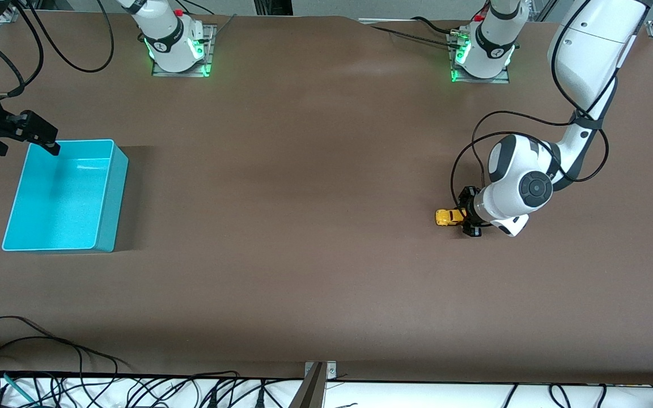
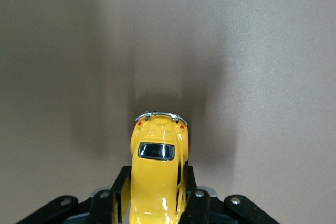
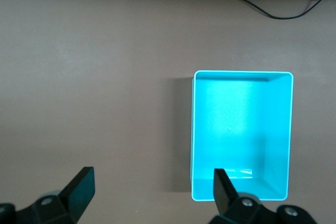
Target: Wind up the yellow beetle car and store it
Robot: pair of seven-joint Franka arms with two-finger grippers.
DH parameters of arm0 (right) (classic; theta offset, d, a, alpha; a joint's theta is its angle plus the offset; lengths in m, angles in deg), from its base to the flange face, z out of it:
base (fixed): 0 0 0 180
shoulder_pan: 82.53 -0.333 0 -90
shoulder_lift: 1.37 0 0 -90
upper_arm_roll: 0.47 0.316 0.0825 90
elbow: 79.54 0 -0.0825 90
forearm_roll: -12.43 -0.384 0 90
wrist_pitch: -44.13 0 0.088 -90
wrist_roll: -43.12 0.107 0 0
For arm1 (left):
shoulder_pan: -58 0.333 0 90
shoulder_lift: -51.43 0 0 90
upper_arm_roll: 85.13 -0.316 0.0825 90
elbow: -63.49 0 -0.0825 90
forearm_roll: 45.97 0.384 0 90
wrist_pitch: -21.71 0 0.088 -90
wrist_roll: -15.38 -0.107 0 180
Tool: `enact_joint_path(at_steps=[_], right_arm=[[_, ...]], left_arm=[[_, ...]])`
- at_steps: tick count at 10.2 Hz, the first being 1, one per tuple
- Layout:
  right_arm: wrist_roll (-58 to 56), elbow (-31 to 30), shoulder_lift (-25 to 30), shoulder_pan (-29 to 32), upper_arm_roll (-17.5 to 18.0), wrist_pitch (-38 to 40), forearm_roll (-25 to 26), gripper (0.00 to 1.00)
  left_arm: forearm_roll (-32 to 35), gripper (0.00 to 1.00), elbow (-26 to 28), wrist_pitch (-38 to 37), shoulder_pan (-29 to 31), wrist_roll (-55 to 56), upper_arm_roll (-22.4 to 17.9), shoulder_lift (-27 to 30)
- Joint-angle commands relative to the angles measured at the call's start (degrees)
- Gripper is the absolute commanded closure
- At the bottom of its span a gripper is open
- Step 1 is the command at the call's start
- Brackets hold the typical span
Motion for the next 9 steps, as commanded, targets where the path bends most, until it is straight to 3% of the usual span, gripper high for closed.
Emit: enact_joint_path(at_steps=[1,9], right_arm=[[0.1,1.11,-0.39,-0.1,-0.08,0.57,0.14,0.0],[0.19,1.11,-0.3,-0.1,-0.08,0.48,0.23,0.0]], left_arm=[[-0.36,1.0,-1.17,0.35,0.46,-0.23,-0.96,-1.85],[4.74,1.0,-0.64,-0.09,4.85,-5.14,-2.8,-2.29]])
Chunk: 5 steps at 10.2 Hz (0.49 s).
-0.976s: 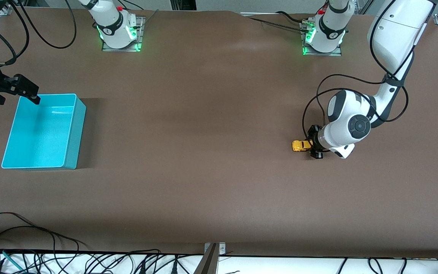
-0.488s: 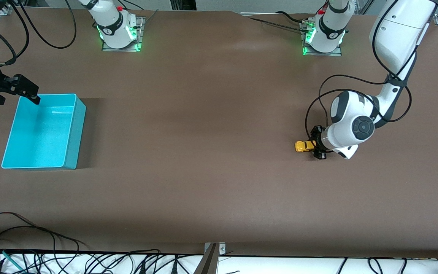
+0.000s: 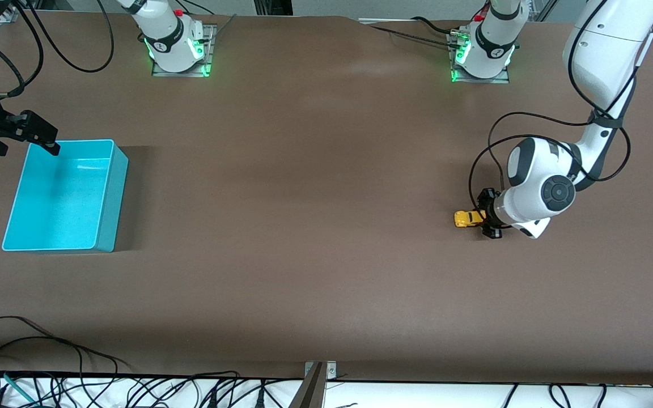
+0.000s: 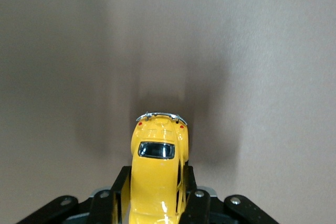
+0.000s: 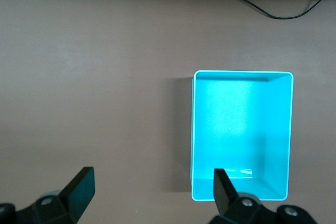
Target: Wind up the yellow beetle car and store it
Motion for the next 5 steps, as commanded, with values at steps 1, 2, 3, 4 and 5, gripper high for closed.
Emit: enact_joint_path(at_steps=[1,2,3,4,5], right_arm=[[0.19,1.1,-0.3,-0.1,-0.08,0.48,0.14,0.0],[0.19,1.1,-0.3,-0.1,-0.08,0.48,0.14,0.0],[0.19,1.1,-0.3,-0.1,-0.08,0.39,0.14,0.0],[0.19,1.1,-0.3,-0.1,-0.08,0.31,0.14,0.0],[0.19,1.1,-0.3,-0.1,-0.08,0.3,0.14,0.0]], left_arm=[[2.41,1.0,-0.5,1.84,2.21,-3.86,-0.7,-2.76],[2.49,1.0,-0.5,1.84,2.65,-4.74,-0.78,-2.85],[2.84,1.0,-0.42,1.84,3.35,-5.53,-0.87,-3.2],[5.11,1.0,-0.42,1.84,4.4,-5.63,-0.79,-3.29],[7.13,1.0,-0.07,1.84,5.28,-5.72,-0.79,-3.64]])
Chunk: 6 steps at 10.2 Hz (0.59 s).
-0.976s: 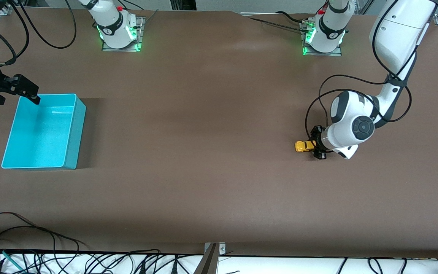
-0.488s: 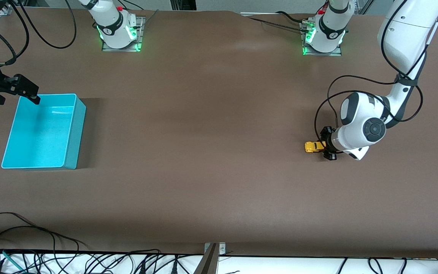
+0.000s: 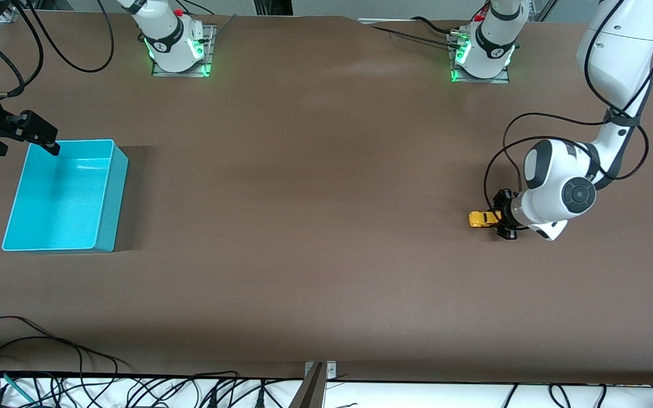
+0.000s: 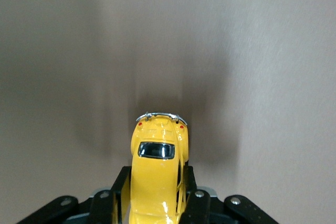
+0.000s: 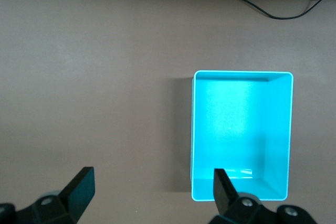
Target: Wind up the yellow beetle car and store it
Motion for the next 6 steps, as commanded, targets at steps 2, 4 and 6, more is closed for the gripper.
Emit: enact_joint_path(at_steps=[2,4,6], right_arm=[[0.19,1.1,-0.3,-0.1,-0.08,0.24,0.14,0.0],[0.27,1.1,-0.3,-0.1,-0.08,0.24,0.14,0.0],[0.19,1.1,-0.3,-0.1,-0.08,0.15,0.14,0.0]], left_arm=[[8.03,1.0,-0.19,2.49,3.18,-1.36,-0.58,-4.65],[9.01,1.0,-0.37,2.58,4.15,-3.45,-0.58,-5.27],[9.1,1.0,-0.54,2.58,5.47,-5.57,-0.58,-5.62]])
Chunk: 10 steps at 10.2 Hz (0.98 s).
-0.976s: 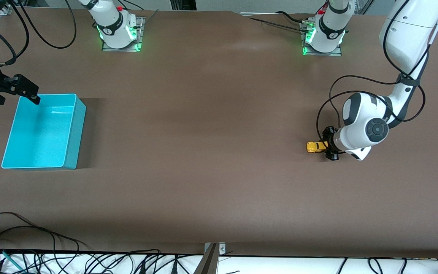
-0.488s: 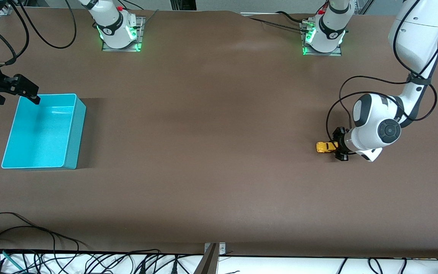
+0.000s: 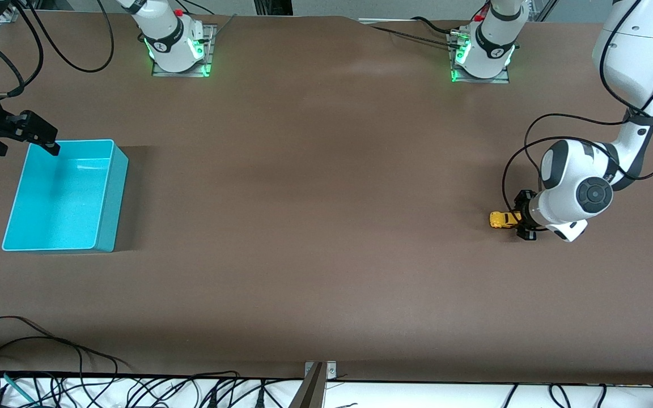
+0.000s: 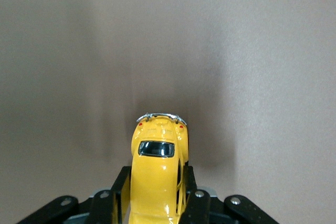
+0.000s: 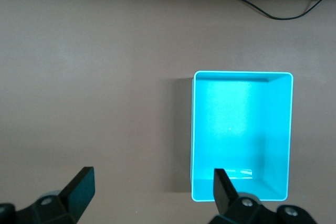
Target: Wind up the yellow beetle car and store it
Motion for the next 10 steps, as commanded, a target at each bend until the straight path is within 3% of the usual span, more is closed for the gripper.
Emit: enact_joint_path(at_steps=[1,6,8,9,10], right_arm=[[0.27,1.09,-0.3,-0.1,-0.08,0.24,0.14,0.0],[0.18,1.09,-0.3,-0.1,-0.08,0.15,0.23,0.0],[0.27,1.09,-0.3,-0.1,-0.08,0.15,0.14,0.0],[0.27,1.09,-0.3,-0.1,-0.08,0.15,0.14,0.0],[0.27,1.09,-0.3,-0.1,-0.08,0.15,0.14,0.0]], left_arm=[[3.04,1.0,-0.55,2.63,1.82,-2.56,-0.6,-5.6],[2.95,1.0,-0.72,2.55,2.62,-4.05,-0.51,-5.25],[2.42,0.66,-0.9,2.46,3.58,-4.24,-0.07,-4.64],[2.25,0.41,-0.9,2.46,3.67,-4.24,-0.07,-4.02],[2.24,0.0,-0.9,2.46,3.59,-4.06,0.02,-3.58]])
